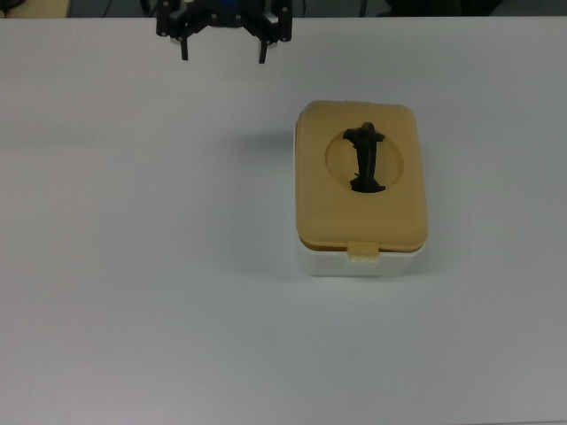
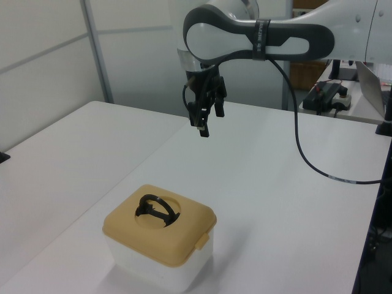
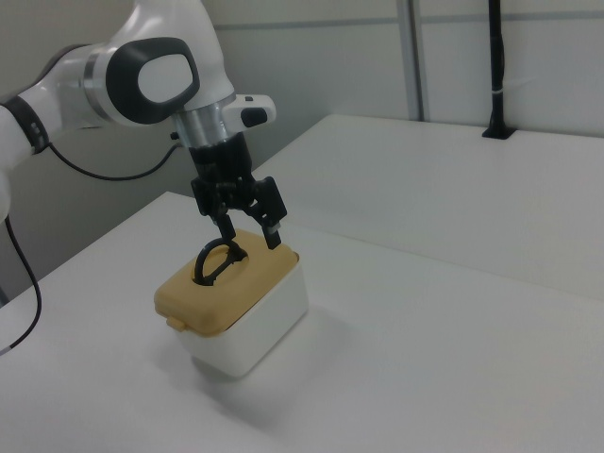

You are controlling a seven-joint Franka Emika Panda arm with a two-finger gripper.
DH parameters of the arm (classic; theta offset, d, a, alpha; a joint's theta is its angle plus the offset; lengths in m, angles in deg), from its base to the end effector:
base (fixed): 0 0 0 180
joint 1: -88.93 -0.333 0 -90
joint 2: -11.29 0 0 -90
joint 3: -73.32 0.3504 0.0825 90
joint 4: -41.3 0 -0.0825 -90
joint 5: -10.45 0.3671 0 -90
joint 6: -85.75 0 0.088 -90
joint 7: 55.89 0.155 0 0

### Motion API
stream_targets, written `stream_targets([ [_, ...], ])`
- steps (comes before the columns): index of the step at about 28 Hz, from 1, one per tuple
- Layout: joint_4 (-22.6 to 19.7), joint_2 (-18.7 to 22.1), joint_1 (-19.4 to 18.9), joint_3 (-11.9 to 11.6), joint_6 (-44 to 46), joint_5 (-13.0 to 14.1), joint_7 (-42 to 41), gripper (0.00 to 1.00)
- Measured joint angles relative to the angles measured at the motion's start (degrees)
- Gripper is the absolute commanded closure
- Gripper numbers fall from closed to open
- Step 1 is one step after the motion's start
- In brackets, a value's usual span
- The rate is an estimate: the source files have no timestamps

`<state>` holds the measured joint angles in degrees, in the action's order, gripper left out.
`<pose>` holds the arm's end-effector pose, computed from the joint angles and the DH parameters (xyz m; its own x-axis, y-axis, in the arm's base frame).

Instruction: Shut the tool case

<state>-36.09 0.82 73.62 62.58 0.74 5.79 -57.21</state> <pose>0.5862 0.0446 0.6022 0.9941 0.0968 -0.0487 0.1018 -0.9883 0.1138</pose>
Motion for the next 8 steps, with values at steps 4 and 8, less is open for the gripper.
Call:
stream_targets([
  [4,-0.1,0.0,0.0,-0.3,0.0,0.0,-0.1,0.0],
  [8,-0.1,0.0,0.0,-0.6,0.0,0.0,-0.2,0.0],
])
